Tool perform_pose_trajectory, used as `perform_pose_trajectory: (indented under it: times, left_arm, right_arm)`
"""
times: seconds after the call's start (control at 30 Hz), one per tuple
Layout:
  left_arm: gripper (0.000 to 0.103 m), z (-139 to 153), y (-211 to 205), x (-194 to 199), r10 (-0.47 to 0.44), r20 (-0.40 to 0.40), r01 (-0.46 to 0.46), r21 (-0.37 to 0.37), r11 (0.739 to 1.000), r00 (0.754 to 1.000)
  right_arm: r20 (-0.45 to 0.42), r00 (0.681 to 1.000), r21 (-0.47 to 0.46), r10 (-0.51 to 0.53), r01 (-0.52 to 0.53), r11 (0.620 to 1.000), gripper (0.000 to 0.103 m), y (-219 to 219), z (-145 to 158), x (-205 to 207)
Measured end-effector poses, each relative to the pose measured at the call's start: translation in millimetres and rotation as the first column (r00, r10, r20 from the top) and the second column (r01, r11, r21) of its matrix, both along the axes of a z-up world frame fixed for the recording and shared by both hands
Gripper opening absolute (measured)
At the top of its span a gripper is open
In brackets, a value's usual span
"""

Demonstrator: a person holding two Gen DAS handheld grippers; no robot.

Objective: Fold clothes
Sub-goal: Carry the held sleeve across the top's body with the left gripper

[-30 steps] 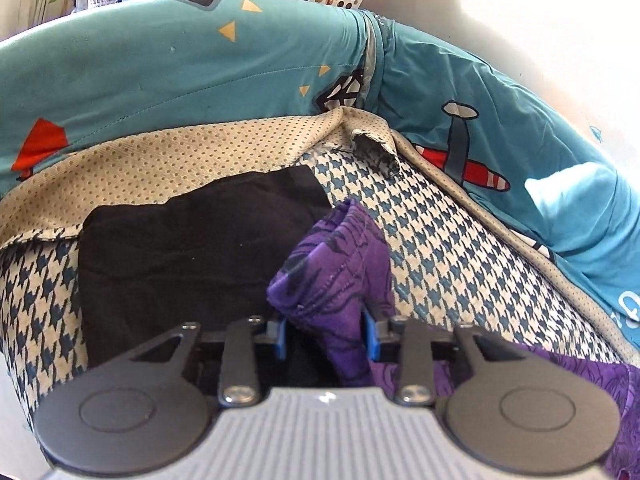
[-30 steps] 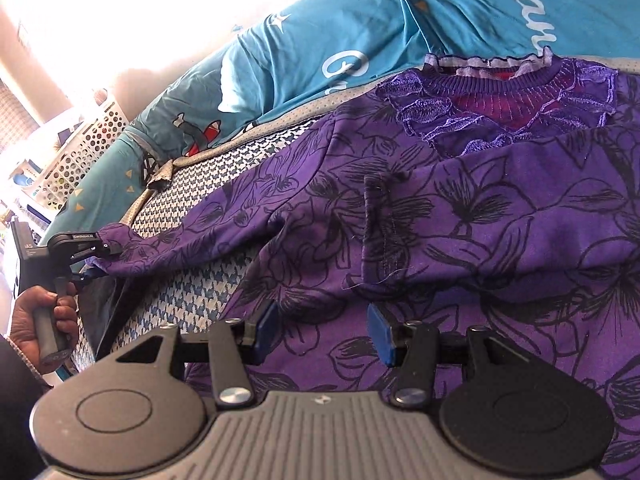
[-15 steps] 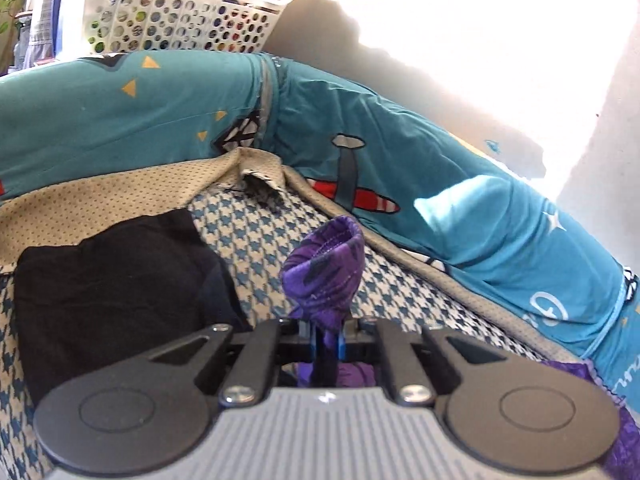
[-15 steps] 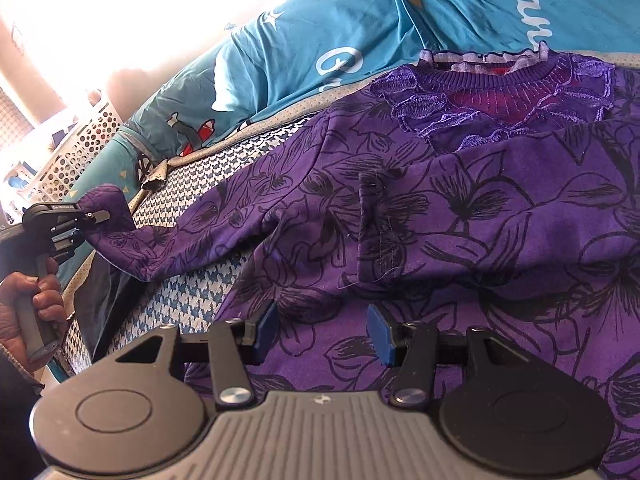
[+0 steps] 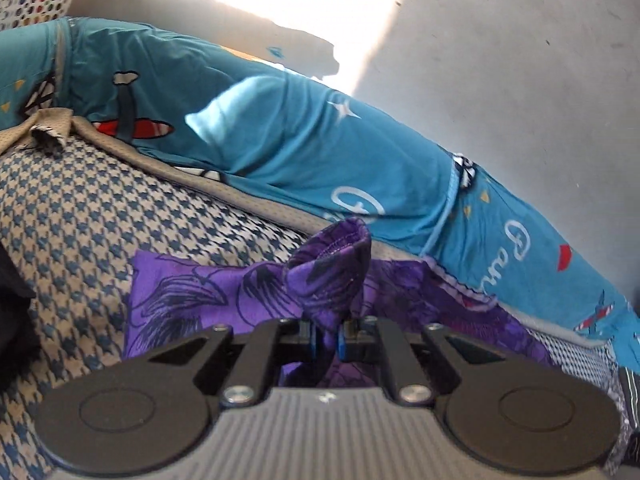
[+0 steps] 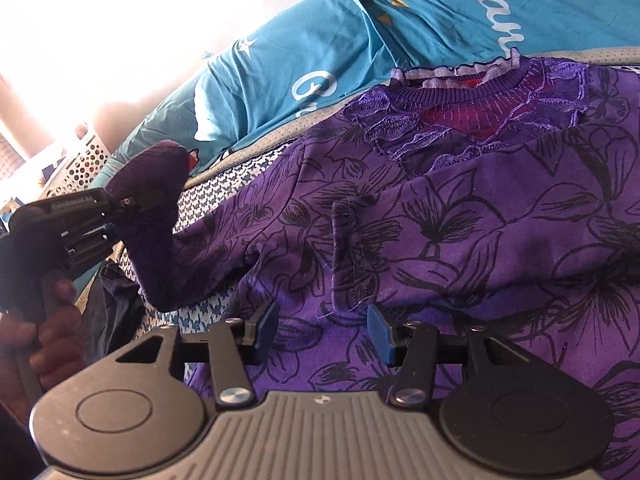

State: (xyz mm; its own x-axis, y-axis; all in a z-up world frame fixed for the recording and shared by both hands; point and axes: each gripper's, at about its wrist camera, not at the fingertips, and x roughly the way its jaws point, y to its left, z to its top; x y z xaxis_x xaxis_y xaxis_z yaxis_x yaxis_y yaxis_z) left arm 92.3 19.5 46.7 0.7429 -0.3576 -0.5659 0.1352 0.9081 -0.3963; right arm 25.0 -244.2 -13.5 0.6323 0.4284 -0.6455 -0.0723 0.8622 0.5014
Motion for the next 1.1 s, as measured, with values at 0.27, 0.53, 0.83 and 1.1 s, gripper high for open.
perform_pose_trajectory:
  times: [0.27, 0.53, 0.83, 1.1]
  left_arm:
    - [0.008, -25, -70, -29, -0.244, -0.066, 0.25, 0.114, 0.962, 0.968]
    - [0.008, -46, -80, -40, -0.271, -0.093, 0.285, 0.199, 0.938, 0.958]
    - [0.008, -50, -78, -42, -0.284, -0.087, 0.297, 0.231, 0.926, 0.955]
    - [0.01, -57, -82, -45, -0.295, -0.09, 0.308, 0.261, 0.915, 0.951]
  right_arm:
    - [-0.011, 0.992, 0.185, -0.128, 0.128, 0.974, 0.049, -39, 4, 11]
    - [-0.109, 0.984, 0.32, -0.137, 0.166, 0.933, 0.049, -47, -15, 24]
    - [-0.074, 0.994, 0.351, -0.083, 0.104, 0.93, 0.06, -32, -13, 37]
    - [-0.103, 0.993, 0.309, -0.057, 0.086, 0.947, 0.06, -17, -25, 51]
